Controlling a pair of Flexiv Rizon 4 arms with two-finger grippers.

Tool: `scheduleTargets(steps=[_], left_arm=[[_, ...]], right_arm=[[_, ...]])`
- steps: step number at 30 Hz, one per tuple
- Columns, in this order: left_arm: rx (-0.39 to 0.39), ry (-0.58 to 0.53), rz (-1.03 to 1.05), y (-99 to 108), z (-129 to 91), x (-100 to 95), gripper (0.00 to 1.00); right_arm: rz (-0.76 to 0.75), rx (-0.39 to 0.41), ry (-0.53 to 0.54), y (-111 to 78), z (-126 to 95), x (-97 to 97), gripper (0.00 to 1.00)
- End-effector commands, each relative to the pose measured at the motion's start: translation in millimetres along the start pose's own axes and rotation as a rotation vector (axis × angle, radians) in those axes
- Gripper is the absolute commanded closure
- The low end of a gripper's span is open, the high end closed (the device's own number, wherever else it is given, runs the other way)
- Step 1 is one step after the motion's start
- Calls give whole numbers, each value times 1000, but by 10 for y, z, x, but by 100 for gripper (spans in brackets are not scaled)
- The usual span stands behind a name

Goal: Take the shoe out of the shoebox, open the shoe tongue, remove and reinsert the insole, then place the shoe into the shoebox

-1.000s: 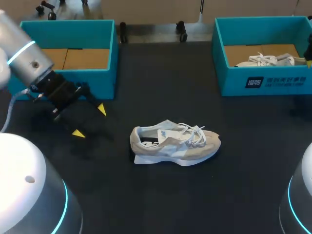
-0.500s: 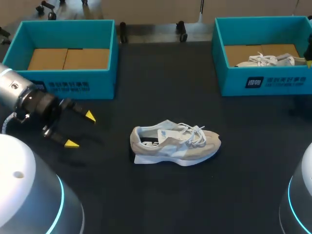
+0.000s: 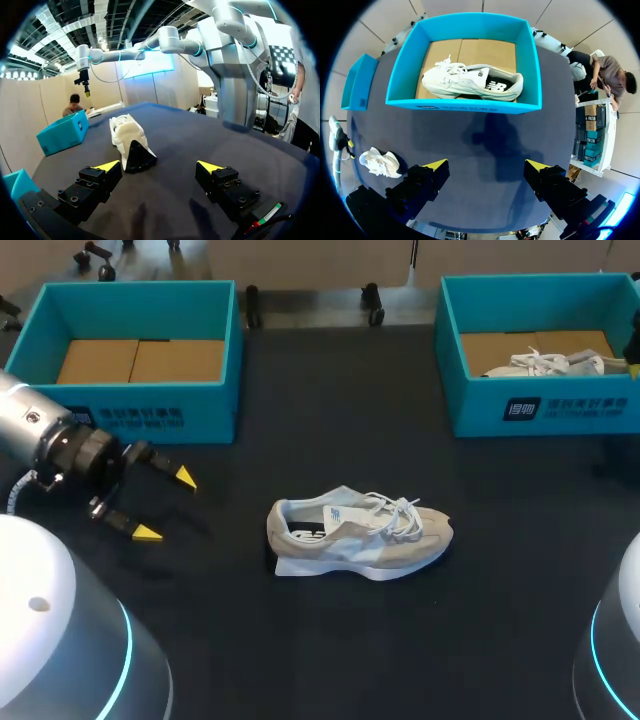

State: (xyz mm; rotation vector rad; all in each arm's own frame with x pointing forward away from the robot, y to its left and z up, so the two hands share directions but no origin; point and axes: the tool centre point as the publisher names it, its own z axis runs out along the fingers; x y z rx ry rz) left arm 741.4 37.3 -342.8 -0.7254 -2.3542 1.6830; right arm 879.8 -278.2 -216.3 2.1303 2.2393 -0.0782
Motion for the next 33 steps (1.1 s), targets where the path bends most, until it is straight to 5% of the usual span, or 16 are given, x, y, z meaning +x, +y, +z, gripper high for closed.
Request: scheduleTargets(steps=[1,24,33], left_arm=[[-3,-1,1,-4,4,8,0],[-3,-1,1,-4,4,8,0],[54,-172,-76,85,122,36,0]], right_arm=[[0,0,0,-4,-1,-1,0],[0,0,0,-4,-1,-1,0],[0,0,0,-4,-1,-1,0]])
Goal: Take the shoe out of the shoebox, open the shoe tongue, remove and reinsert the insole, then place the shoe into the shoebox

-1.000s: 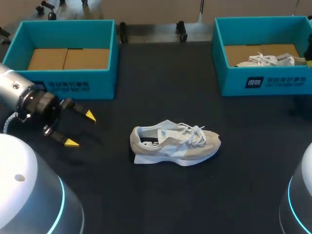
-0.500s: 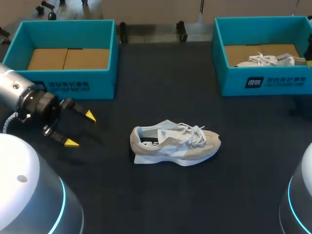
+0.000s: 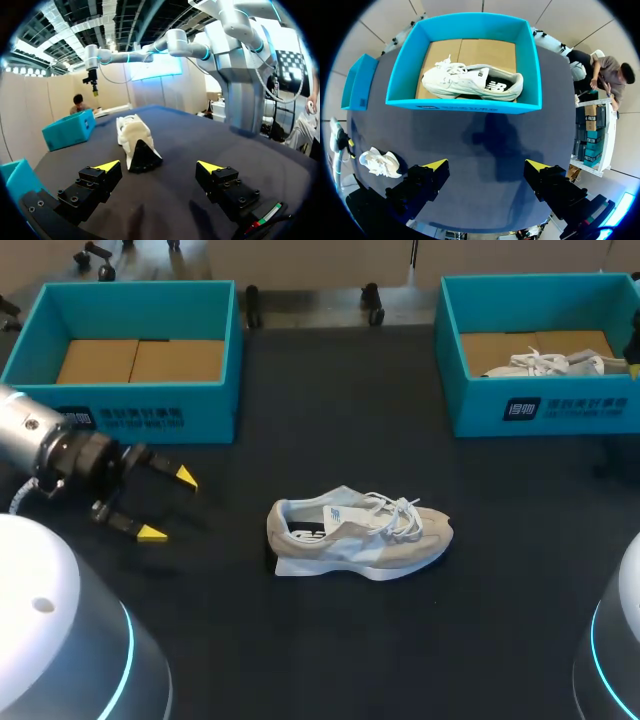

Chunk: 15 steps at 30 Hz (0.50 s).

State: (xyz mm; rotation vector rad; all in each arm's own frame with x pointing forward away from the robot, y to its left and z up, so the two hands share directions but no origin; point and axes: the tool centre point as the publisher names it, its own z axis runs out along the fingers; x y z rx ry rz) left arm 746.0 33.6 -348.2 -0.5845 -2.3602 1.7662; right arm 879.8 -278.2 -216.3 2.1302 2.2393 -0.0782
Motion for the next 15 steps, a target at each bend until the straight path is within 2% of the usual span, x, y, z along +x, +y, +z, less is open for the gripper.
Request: scheduleTargets(steps=[1,7,15], left_arm=[[1,-100,-15,42,91,85,0],[99,-241,-87,90,83,88,0],[93,-234,-111,56,58,95,0]], right_arm=[[0,0,0,-4,-1,-2,0],[0,0,0,-4,-1,-2,0],[0,0,0,-4,-1,-2,0]])
